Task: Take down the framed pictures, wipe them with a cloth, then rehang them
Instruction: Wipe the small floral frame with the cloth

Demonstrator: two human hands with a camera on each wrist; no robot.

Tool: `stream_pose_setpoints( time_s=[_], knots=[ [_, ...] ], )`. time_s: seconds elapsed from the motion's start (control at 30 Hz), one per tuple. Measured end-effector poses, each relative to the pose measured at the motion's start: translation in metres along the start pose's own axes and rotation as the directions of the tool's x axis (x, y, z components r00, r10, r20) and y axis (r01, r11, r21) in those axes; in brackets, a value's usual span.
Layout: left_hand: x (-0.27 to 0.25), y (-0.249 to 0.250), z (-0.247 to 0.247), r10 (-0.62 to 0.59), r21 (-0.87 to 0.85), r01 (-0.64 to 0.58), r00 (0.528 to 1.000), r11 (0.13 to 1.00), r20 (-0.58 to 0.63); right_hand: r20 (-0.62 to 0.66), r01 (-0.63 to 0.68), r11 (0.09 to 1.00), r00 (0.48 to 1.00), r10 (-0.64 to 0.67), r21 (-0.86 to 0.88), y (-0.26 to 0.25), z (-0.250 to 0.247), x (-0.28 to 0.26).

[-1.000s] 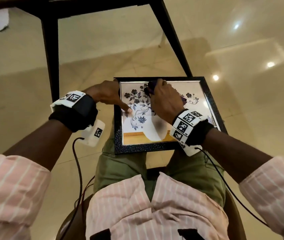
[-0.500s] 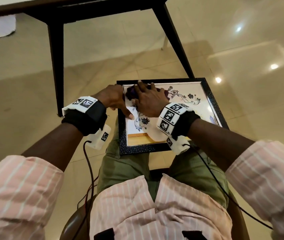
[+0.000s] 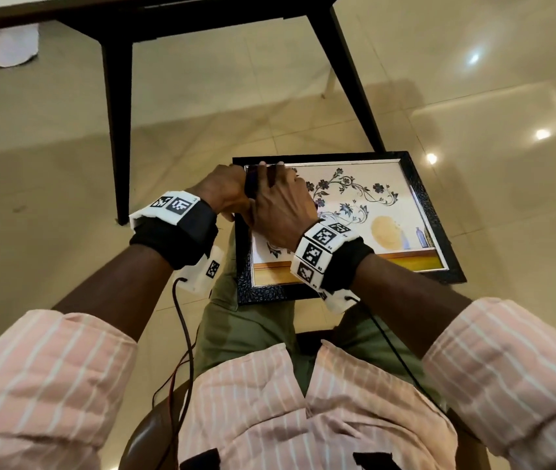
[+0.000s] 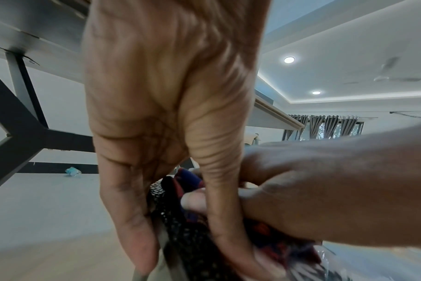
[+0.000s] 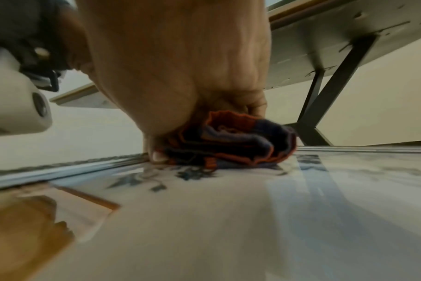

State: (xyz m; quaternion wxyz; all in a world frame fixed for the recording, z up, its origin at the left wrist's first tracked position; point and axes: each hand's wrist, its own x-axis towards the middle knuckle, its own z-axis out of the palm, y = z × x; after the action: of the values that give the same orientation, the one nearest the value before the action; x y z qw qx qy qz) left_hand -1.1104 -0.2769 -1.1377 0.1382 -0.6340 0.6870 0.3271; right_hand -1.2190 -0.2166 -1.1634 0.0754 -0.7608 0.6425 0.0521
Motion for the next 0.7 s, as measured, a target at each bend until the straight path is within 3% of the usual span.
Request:
stream_pose_setpoints(
  time_s=[0.1,0.17,0.27,0.33,0.37,0.4,0.47,0.53,0.6,0.7],
  knots=[
    [0.0,0.001,0.001,0.014,0.036,-0.015,1.0,0.999,0.014,-0.044,0.052,0.998,0.998,-0.053,-0.026,0.015,0.002,0.004],
    [-0.001,0.002,0.0,0.002,0.046,-0.003,1.0,0.999,0.026,0.001,0.062,0.997,0.998,-0.062,0.039,0.019,0.005,0.008],
    [-0.007,0.007,-0.001,0.022,0.128,-0.021,1.0,0.992,-0.01,0.108,-0.14,0.968,0.987,0.119,0.209,0.014,0.013,0.014],
    [-0.006,0.011,0.0,0.107,0.251,-0.088,0.992,0.964,-0.063,0.156,-0.326,0.907,0.943,0.294,0.265,0.007,0.01,0.016],
    [-0.006,0.015,0.001,0.128,0.273,-0.105,0.989,0.956,-0.069,0.175,-0.355,0.887,0.933,0.315,0.296,0.004,0.007,0.017],
    [-0.006,0.018,0.001,0.136,0.288,-0.114,0.989,0.951,-0.058,0.176,-0.319,0.895,0.945,0.275,0.313,0.002,0.006,0.018],
    [-0.007,0.021,0.001,0.123,0.295,-0.115,0.992,0.948,-0.007,0.159,-0.127,0.938,0.984,0.079,0.322,0.008,0.008,0.016],
    [-0.009,0.021,0.003,0.105,0.304,-0.117,0.993,0.945,0.055,0.14,0.008,0.948,0.989,-0.055,0.318,0.028,0.01,0.011],
    [-0.011,0.02,0.004,0.1,0.313,-0.116,0.993,0.943,0.067,0.147,-0.032,0.956,0.989,-0.012,0.291,0.048,0.015,0.008],
    [-0.011,0.024,0.005,0.098,0.325,-0.115,0.993,0.939,0.069,0.191,-0.216,0.942,0.967,0.17,0.255,0.049,0.013,0.003]
  ],
)
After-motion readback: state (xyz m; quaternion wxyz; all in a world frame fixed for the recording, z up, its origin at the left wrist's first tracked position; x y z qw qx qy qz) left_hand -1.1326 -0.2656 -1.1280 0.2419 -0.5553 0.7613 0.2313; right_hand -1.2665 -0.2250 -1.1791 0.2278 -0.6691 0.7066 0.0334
